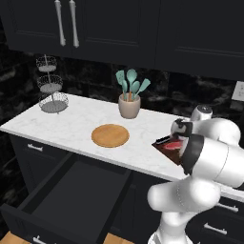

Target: Pick up the knife from the drawer and place it on the cutting board. Then place the meat from the plate to the cutting board.

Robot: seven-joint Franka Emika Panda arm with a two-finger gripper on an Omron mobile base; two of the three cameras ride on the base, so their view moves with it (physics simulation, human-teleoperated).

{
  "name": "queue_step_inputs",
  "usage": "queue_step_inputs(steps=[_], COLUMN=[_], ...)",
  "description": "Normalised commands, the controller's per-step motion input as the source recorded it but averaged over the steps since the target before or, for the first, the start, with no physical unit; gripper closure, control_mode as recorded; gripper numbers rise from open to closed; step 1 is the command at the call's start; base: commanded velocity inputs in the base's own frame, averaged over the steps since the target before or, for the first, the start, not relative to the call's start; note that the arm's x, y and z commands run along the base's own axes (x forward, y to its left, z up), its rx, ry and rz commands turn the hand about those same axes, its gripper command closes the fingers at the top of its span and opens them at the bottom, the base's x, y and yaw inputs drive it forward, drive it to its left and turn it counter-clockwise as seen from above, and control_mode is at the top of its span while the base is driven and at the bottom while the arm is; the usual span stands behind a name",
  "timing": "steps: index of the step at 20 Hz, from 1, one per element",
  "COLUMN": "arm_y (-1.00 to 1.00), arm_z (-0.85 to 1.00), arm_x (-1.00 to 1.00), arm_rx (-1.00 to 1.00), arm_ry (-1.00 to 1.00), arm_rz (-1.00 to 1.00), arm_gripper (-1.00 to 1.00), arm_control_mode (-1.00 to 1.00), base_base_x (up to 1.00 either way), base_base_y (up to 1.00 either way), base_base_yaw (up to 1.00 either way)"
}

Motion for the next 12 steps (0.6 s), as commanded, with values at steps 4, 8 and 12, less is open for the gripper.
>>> queue_step_inputs(steps=[4, 8, 12], arm_y=[-0.57, -0.06, 0.61], arm_z=[-0.04, 0.0, 0.37], arm_x=[0.58, 0.16, -0.57], arm_rx=[-0.03, -0.02, -0.06], arm_ry=[0.07, 0.0, -0.19], arm_rz=[0.05, 0.04, 0.03], arm_gripper=[-1.0, -1.0, -1.0], arm_control_mode=[-1.0, -1.0, -1.0], base_base_x=[0.0, 0.0, 0.0], base_base_y=[0.0, 0.0, 0.0], base_base_yaw=[0.0, 0.0, 0.0])
